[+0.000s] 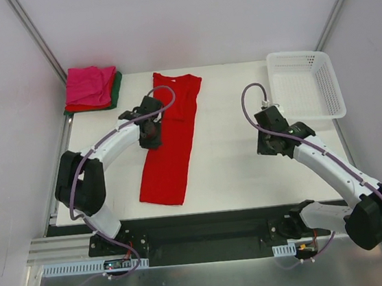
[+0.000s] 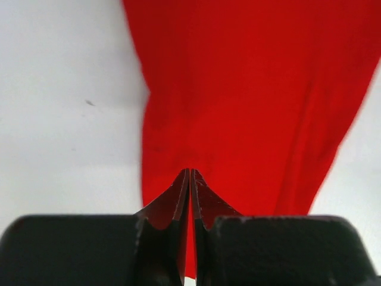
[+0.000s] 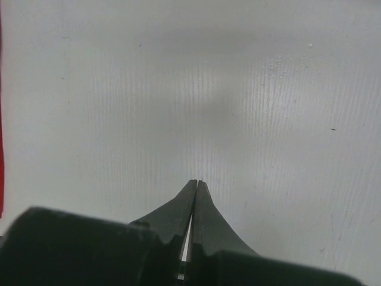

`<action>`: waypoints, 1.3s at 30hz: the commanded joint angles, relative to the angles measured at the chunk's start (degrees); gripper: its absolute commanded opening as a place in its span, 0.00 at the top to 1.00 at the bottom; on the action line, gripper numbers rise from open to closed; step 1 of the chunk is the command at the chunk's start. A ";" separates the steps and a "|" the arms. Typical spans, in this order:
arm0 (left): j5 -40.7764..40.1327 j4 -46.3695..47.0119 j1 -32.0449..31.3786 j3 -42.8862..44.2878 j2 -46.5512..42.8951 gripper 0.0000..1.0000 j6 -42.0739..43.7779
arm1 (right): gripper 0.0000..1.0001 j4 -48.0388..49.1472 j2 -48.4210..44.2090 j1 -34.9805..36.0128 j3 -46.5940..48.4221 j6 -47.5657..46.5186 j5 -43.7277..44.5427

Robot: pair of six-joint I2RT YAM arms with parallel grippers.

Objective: Fold and stack the t-shirts
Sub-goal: Rotate the tshirt 90 degrees

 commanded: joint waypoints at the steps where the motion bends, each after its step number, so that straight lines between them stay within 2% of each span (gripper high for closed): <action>1: -1.69 2.04 -4.75 -0.19 -0.98 0.98 -3.14 | 0.99 0.94 0.30 0.53 -0.47 0.70 -0.17; 6: -1.42 3.36 -7.83 0.87 3.15 0.99 -3.85 | 0.99 0.32 -0.23 0.70 -0.56 0.79 0.44; 21: -2.13 4.69 -9.94 0.17 13.35 1.00 -4.20 | 0.99 -0.73 -1.46 0.71 -0.83 0.79 2.03; 32: 1.74 4.95 -16.62 -0.63 14.06 1.00 -8.77 | 0.99 -0.82 -0.85 0.71 -1.00 0.79 2.73; 39: 3.32 4.86 -21.19 1.92 15.90 1.00 -10.88 | 0.99 -0.65 -0.67 0.71 -0.91 0.61 2.56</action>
